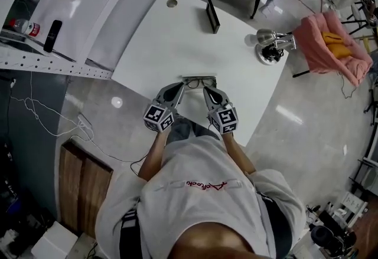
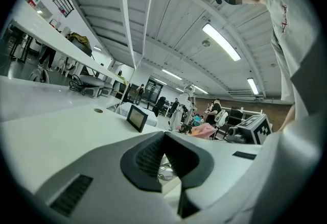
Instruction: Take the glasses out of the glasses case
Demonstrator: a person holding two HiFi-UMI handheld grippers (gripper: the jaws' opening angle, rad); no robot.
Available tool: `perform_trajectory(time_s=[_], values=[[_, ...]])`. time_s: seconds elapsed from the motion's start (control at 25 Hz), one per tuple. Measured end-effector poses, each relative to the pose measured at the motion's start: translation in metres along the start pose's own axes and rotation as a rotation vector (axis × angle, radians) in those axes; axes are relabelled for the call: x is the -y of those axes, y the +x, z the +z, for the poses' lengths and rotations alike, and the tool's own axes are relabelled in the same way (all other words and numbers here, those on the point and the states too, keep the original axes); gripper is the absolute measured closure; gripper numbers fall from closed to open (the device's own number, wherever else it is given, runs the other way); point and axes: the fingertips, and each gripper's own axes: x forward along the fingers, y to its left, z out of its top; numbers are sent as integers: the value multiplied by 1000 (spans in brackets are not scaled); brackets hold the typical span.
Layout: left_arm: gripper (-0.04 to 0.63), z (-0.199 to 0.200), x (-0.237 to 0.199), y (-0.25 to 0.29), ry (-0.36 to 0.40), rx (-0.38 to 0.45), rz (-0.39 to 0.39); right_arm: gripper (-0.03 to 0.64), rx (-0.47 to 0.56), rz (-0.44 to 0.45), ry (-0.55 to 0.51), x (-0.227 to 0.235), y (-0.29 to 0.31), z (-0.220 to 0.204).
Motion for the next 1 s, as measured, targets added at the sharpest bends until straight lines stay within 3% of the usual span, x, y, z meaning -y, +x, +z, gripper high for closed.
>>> perform_trajectory(time_s=[0.44,1.0], values=[[570,-15,-1,-15,-25,-31,-8,620,-85,10,31,-20,0,-44],[569,-15,-4,-30,-38,-12,1,620,-193,25,-85,0,46,-51]])
